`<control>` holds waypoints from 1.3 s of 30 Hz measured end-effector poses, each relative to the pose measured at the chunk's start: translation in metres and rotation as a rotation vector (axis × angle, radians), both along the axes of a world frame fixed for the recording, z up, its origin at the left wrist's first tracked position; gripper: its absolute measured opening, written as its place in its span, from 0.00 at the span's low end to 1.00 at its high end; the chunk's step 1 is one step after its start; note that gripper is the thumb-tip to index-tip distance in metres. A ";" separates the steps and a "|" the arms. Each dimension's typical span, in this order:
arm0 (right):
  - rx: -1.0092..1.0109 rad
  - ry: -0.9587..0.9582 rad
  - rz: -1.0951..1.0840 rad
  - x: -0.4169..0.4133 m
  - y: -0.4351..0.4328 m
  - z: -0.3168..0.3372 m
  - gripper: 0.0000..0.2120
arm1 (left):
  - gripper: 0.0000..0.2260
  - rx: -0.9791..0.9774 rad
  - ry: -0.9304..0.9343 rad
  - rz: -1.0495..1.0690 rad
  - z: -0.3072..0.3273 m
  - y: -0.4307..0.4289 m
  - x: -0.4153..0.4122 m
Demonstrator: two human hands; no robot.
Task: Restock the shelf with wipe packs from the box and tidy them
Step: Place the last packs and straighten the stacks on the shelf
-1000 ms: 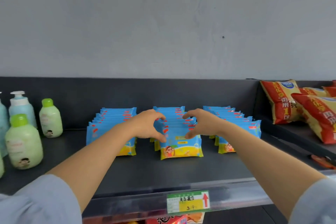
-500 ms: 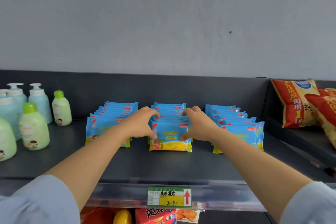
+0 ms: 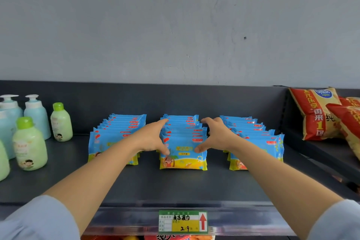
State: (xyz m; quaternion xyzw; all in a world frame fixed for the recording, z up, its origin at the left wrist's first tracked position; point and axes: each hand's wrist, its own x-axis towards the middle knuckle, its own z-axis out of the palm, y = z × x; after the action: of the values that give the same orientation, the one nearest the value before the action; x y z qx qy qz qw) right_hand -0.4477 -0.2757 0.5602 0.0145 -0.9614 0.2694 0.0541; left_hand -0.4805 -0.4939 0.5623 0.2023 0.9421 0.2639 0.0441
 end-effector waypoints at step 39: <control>0.146 -0.022 0.157 -0.005 -0.002 -0.012 0.58 | 0.58 0.049 -0.119 -0.031 -0.008 -0.012 -0.008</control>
State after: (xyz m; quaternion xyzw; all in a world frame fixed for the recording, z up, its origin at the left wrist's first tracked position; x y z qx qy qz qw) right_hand -0.4528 -0.2778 0.5482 0.0910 -0.9749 0.2020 0.0212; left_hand -0.4890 -0.5056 0.5539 0.2017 0.9278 0.2979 0.0993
